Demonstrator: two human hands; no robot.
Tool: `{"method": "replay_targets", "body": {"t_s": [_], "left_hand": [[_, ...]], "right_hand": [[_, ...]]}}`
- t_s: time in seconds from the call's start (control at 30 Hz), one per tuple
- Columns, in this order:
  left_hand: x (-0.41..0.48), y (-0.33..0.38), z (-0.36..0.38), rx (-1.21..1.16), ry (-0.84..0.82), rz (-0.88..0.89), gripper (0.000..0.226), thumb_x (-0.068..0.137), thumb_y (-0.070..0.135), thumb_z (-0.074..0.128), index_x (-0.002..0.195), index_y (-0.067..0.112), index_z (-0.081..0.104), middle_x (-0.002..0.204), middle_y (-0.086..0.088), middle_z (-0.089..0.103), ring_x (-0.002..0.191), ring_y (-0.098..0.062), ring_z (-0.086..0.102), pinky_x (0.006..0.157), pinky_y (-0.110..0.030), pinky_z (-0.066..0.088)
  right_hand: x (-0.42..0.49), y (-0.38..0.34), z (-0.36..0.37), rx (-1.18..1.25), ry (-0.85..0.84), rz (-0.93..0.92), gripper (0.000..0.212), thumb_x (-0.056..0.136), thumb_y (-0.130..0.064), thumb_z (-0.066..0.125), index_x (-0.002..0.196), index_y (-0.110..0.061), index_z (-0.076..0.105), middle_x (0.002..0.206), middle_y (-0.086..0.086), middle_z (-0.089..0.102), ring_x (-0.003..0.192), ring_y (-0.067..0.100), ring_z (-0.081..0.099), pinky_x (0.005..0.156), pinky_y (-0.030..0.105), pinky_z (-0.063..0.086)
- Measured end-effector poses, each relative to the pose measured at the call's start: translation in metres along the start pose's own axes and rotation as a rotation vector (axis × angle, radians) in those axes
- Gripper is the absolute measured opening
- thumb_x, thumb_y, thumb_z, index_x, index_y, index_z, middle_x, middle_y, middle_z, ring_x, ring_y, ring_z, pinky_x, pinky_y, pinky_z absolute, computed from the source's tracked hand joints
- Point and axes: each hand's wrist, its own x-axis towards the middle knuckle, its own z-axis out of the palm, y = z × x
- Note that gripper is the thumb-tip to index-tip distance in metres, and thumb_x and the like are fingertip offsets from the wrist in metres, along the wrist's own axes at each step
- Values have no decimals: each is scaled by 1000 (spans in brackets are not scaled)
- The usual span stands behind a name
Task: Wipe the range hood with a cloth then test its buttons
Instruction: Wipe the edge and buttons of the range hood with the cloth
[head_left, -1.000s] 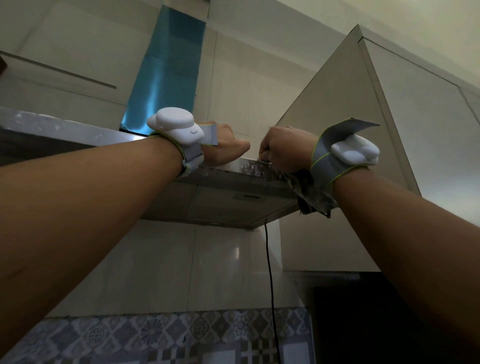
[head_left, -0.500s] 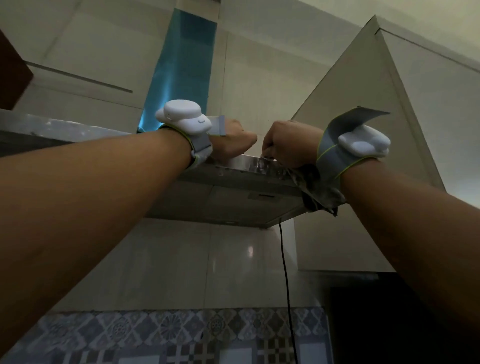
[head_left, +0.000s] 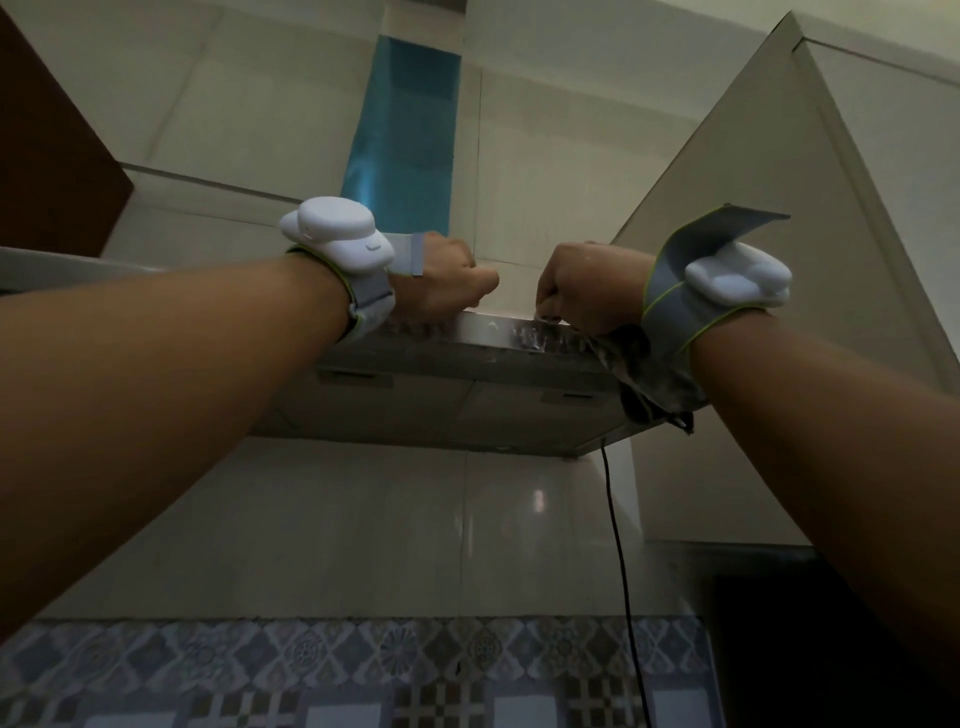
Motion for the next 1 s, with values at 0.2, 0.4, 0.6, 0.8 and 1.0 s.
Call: {"method": "replay_targets", "body": {"t_s": [0.2,0.4,0.6,0.8,1.0], "left_hand": [[-8,-17,-9,-24,-13,-19,67,68,49,23,92,14,75,98,-10,70,91,-28,62,82,-32,50],[-10,-28,-13,-71,-58,-59,56,88,47,30,97,13,74,104,-11,70,94,-27,63,81,-31,48],[-14,-44,-16,-48,-20,-61,51,91,43,33,94,13,75,101,-10,70,91,-28,63,82,-33,49],[-23,-54,-27,5,-45,-65,59,83,49,28,94,14,74,101,-9,70,93,-29,62,89,-38,52],[-35,-65,-36,59,-46,-88,70,69,52,22,95,14,74,102,-11,69,95,-31,61,92,-39,50]], "right_hand": [[5,-15,-5,39,-9,-1,31,98,-20,48,117,-11,70,126,6,64,115,25,56,94,28,41],[10,-28,-11,62,-31,10,31,99,-21,48,120,-12,69,128,4,62,117,24,55,94,26,40],[12,-35,-13,71,-15,10,31,99,-21,47,120,-10,69,127,5,63,115,23,55,92,25,40],[20,-44,-15,77,-21,-4,33,100,-21,46,122,-10,68,129,6,61,117,23,54,95,26,39],[30,-52,-15,105,-25,-23,32,99,-20,47,119,-8,69,126,8,62,114,25,56,95,29,42]]}}
